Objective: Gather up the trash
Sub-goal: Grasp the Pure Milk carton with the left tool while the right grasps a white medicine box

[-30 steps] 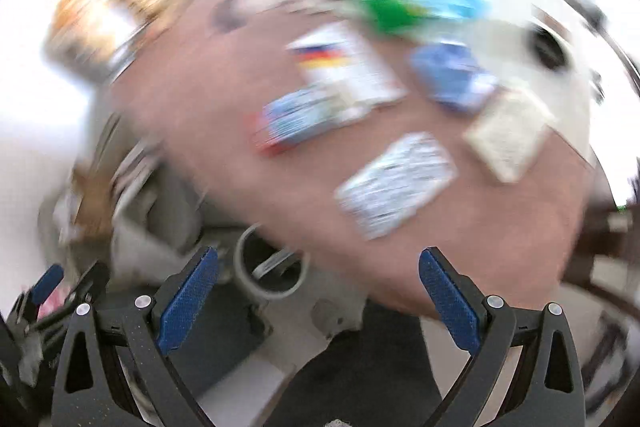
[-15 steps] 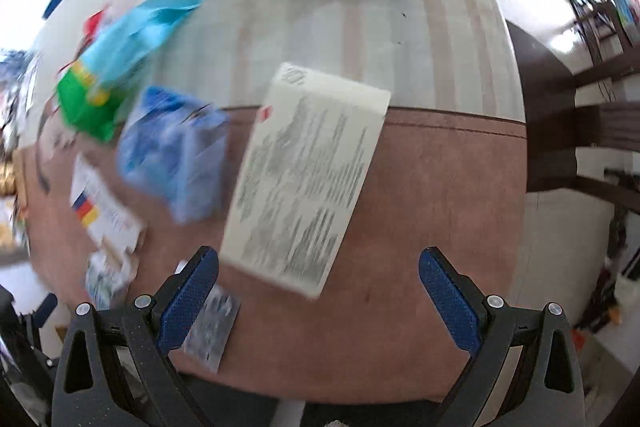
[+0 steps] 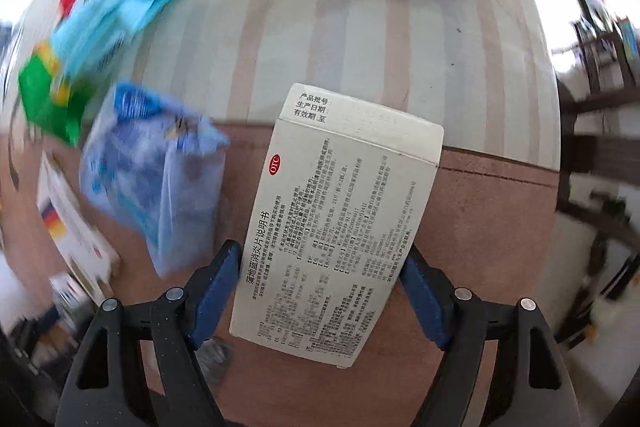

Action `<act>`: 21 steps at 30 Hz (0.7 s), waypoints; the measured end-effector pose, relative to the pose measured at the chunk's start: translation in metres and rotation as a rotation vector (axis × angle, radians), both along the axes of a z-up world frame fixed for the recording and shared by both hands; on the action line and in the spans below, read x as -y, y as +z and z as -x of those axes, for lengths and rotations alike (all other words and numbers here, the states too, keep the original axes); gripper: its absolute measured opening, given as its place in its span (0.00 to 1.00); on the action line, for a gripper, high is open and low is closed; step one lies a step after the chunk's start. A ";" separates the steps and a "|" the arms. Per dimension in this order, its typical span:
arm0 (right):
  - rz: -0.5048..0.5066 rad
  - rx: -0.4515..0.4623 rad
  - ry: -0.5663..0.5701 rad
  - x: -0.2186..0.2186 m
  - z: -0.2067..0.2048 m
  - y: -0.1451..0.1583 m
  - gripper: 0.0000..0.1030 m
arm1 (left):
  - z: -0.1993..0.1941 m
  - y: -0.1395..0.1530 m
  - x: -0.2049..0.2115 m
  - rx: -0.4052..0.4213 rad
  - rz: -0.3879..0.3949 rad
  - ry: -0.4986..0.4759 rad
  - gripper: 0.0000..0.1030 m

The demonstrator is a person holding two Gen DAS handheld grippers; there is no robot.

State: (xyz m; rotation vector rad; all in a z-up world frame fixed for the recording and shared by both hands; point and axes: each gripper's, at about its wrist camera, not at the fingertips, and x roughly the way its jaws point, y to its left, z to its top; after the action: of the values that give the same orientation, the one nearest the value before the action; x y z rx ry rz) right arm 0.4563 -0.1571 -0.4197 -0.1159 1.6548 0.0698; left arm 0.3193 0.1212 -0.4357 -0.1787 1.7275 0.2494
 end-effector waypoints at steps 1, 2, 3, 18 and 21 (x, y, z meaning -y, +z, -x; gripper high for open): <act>0.013 -0.003 0.037 -0.004 0.005 -0.001 0.78 | 0.006 0.001 -0.008 0.006 0.037 0.090 0.56; 0.035 -0.002 0.096 -0.006 0.010 0.000 0.78 | 0.012 0.001 -0.015 0.008 0.069 0.184 0.56; 0.045 -0.005 0.138 -0.012 0.015 -0.002 0.78 | 0.021 0.000 -0.023 0.010 0.112 0.292 0.56; 0.030 -0.001 0.087 0.013 0.043 -0.018 0.82 | 0.034 -0.004 0.008 0.072 0.077 0.337 0.50; 0.028 0.022 0.091 0.015 0.050 -0.016 0.78 | 0.037 0.000 0.023 0.089 0.062 0.333 0.49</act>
State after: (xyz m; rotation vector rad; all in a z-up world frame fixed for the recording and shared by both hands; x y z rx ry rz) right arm 0.4068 -0.1723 -0.4358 -0.2126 1.6280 0.1143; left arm 0.2823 0.0986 -0.4355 -0.5173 1.6125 0.4249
